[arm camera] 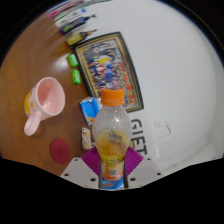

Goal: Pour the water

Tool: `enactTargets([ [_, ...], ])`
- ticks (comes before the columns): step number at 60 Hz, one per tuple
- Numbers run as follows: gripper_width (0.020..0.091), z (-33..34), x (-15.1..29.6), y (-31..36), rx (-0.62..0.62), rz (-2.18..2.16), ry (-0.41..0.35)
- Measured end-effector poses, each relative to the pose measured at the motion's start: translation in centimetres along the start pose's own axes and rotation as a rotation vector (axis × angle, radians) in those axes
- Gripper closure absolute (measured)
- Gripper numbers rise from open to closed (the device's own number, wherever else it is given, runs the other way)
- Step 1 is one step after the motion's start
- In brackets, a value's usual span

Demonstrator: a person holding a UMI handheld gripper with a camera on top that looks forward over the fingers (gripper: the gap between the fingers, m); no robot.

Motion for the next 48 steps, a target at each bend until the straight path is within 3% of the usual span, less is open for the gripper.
enactTargets([
  [21,0.0831,-2.9,4.8,3.2,-0.164,0.644,-0.014],
  [35,0.0831,-2.9,4.9,2.8,-0.108,0.588,-0.015],
  [48,0.0829,-1.5,4.7,-0.2,0.038,0.101,-0.013],
])
Point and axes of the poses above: the point between the fingertips, and its own axes, seen from behind it with the camera up: y to the left, x up, z backward, against the way the camera looks, the point moved 4 cm from there along z, backward, against the way the camera looks, and after that the axes turned 8 degrees about y, right-handed, at the moved point
